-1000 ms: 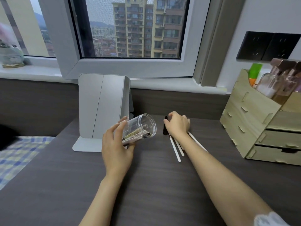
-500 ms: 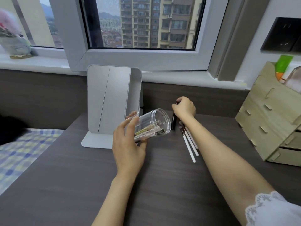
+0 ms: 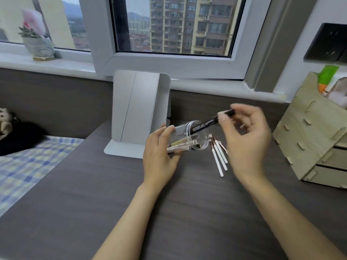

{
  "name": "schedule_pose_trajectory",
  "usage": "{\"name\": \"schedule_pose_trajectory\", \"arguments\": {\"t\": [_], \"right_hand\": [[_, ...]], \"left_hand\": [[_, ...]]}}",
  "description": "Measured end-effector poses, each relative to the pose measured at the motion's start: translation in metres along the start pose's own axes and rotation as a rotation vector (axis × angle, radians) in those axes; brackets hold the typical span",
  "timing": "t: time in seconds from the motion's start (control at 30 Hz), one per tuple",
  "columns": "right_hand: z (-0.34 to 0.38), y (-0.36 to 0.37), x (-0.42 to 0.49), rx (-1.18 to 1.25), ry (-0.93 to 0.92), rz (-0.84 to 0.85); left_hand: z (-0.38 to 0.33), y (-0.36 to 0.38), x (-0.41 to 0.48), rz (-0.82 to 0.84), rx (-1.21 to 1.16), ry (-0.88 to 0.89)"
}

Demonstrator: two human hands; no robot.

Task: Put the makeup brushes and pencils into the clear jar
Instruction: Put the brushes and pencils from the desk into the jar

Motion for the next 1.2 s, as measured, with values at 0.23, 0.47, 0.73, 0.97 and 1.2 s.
{"name": "schedule_pose_trajectory", "arguments": {"t": [0.23, 0.47, 0.73, 0.97, 1.2], "right_hand": [[-0.014, 0.007, -0.034, -0.306, -0.294, 0.185], [-0.018, -0.008, -0.028, -0.486, -0.398, 0.298], [-0.100, -0.036, 0.020, -0.881, 0.245, 0.518], [-0.135, -0.024, 0.010, -1.016, 0.427, 0.706], [-0.075, -0.035, 0.034, -0.520, 0.302, 0.372]], "left_hand": [[-0.007, 0.003, -0.007, 0.063, -0.047, 0.069], [-0.004, 0.002, -0.006, 0.037, -0.045, 0.078], [0.003, 0.002, 0.001, -0.070, -0.023, -0.017], [0.006, 0.005, -0.001, -0.044, 0.018, 0.011], [0.005, 0.006, -0.002, -0.026, 0.012, -0.002]]}}
Point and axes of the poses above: each hand's wrist, its own x-axis towards the middle knuckle, its own y-axis out of the palm, z = x × y, the point moved 2 cm from there along x, towards the middle knuckle, and after that the axes turned 2 degrees about z, right-handed, at the moved point
